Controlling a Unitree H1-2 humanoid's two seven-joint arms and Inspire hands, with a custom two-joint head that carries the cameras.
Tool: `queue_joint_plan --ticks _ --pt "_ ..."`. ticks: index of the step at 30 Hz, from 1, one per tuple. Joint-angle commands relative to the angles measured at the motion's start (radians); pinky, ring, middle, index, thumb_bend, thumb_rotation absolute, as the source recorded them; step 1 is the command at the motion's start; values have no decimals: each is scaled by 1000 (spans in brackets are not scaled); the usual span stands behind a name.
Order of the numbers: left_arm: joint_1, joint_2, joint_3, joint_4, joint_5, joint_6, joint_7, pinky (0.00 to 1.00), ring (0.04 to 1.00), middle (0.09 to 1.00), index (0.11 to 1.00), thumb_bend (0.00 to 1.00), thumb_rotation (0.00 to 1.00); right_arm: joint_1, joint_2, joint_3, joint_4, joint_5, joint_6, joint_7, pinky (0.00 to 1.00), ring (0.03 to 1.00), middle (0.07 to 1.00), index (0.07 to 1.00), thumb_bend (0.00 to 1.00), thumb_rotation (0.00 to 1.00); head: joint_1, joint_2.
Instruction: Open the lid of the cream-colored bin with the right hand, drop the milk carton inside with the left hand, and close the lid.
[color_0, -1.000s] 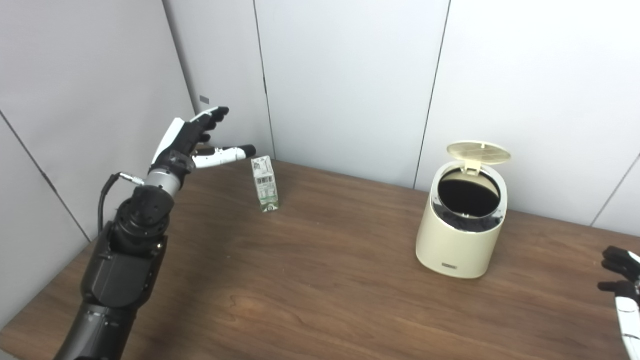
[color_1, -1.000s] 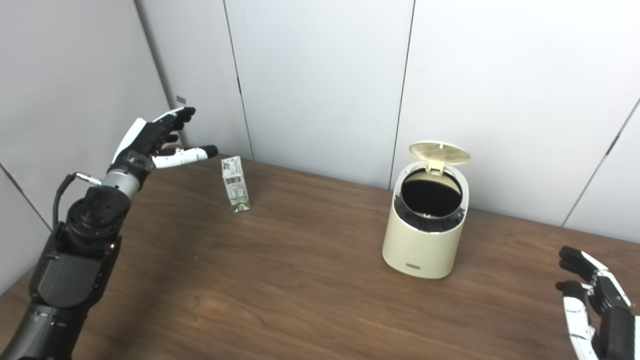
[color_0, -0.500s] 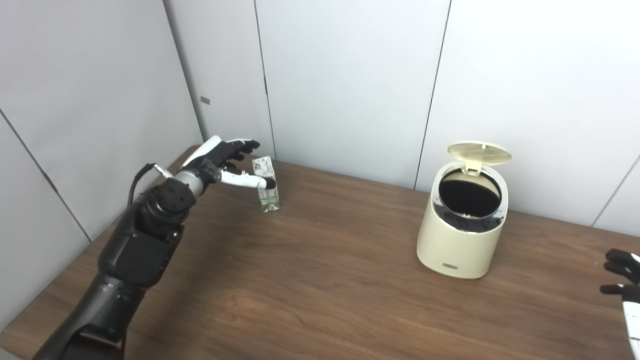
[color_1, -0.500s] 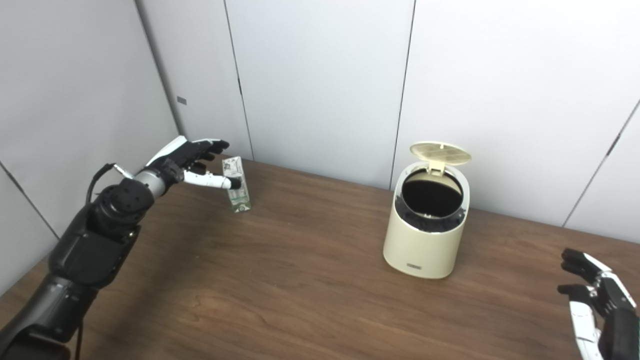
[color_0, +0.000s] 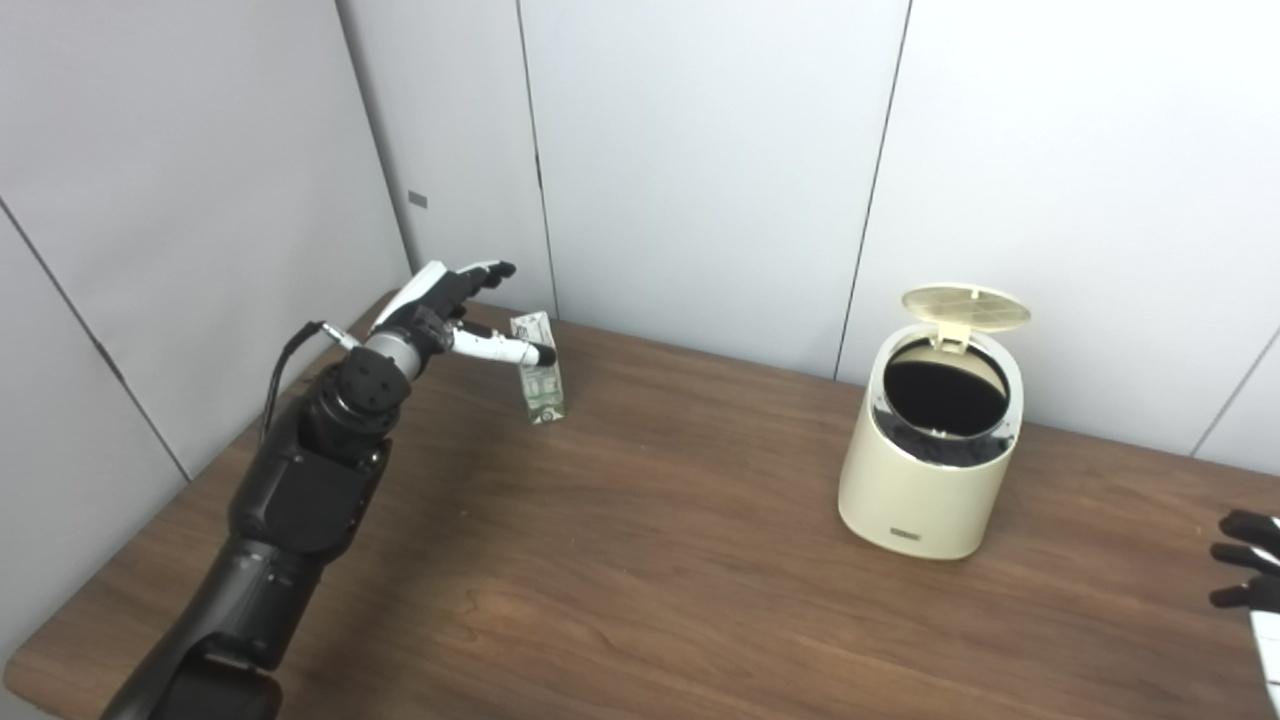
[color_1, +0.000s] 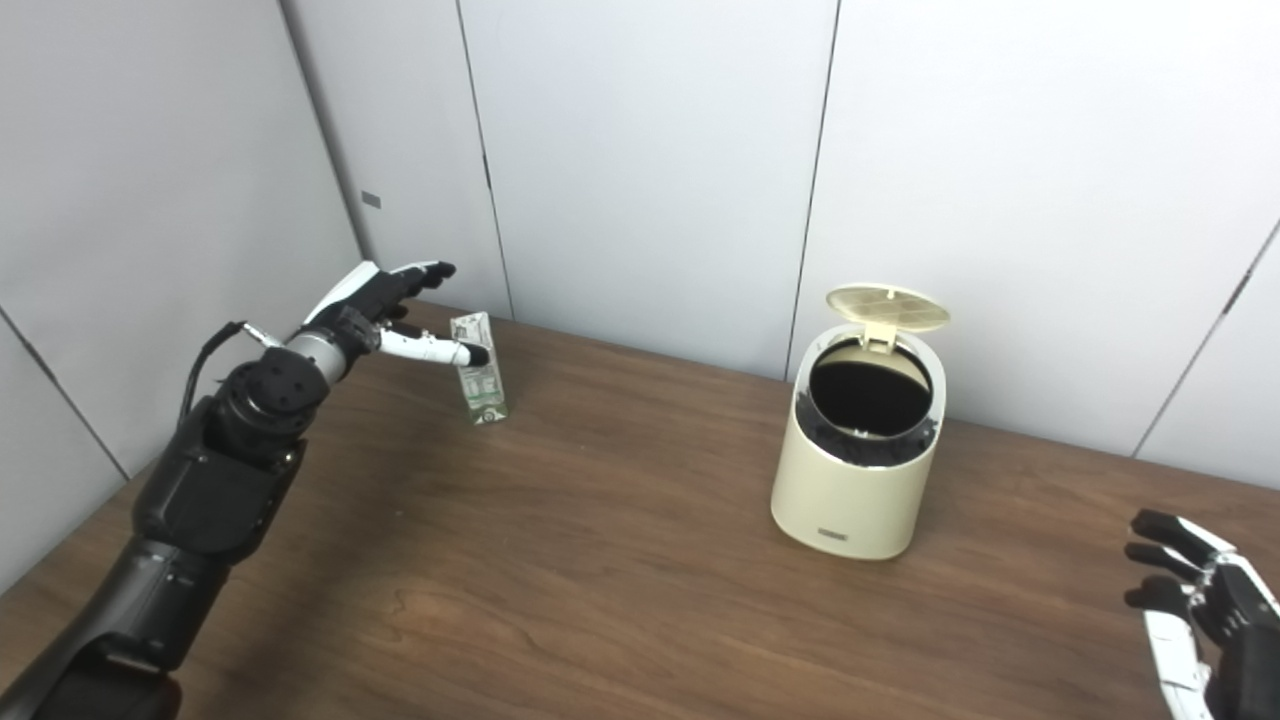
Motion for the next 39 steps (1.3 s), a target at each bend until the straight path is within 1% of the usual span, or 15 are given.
queue_joint_plan --ticks 1,3,6,7,9,14,17,20,21,22,23,24,26,32,39 --pt "-35 27 36 -9 -19 -72 41 974 987 959 972 1000 274 23 3 -7 18 -16 -8 -9 430 642 691 660 560 869 1 -1" --pt "-29 28 48 -1 -32 -95 46 983 989 961 978 1000 280 23 2 -6 18 -11 -6 -5 430 644 691 659 571 867 2 -4" --pt "-23 32 57 12 -41 -99 52 926 971 968 996 1000 282 19 -1 -6 31 -6 -13 -3 432 647 696 662 577 867 5 -9" --pt "-20 34 60 15 -46 -96 52 877 944 962 995 1000 266 16 -2 -6 40 -6 -20 -5 428 642 694 659 585 864 7 -10" --pt "-17 35 63 20 -54 -87 49 865 936 961 987 1000 251 13 -6 -6 52 -13 -28 -9 425 638 691 658 586 867 11 -11" --pt "-11 31 64 31 -73 -70 45 913 952 958 955 1000 204 13 -9 -3 49 -24 -24 -9 416 633 687 657 586 878 12 -10" --pt "-6 33 53 33 -66 -42 43 827 909 937 938 1000 229 16 -6 -3 36 -25 -9 -7 412 631 680 652 606 894 12 -8" --pt "-5 31 48 44 -74 -35 36 807 909 946 946 1000 248 19 -5 -4 31 -15 -4 -2 411 629 678 649 611 878 12 -8" --pt "-7 26 52 55 -85 -44 35 732 858 936 945 1000 253 19 -6 -4 32 -20 -2 -3 410 631 681 650 621 886 12 -8" --pt "-7 22 53 66 -93 -53 36 606 758 919 949 1000 249 19 -7 -4 34 -24 -4 -5 411 632 683 651 624 895 16 -10" --pt "-7 21 51 75 -96 -63 38 579 760 913 949 1000 254 20 -7 -3 36 -28 -7 -8 410 632 684 652 626 900 16 -10" --pt "-7 23 45 86 -94 -78 39 623 800 915 948 1000 263 20 -8 -3 36 -31 -6 -8 410 631 685 652 624 901 15 -11" --pt "-7 26 36 107 -89 -106 46 813 898 930 948 1000 287 22 -8 -3 31 -34 2 -8 408 633 689 655 634 913 12 -11" --pt "-10 30 6 131 -63 -135 62 822 886 899 922 1000 310 29 1 -6 7 -7 19 1 399 621 677 643 647 877 9 -9" --pt "-22 26 6 139 -70 -114 66 850 913 922 939 1000 319 37 -7 -9 4 -5 11 3 396 614 670 637 672 885 8 -5"
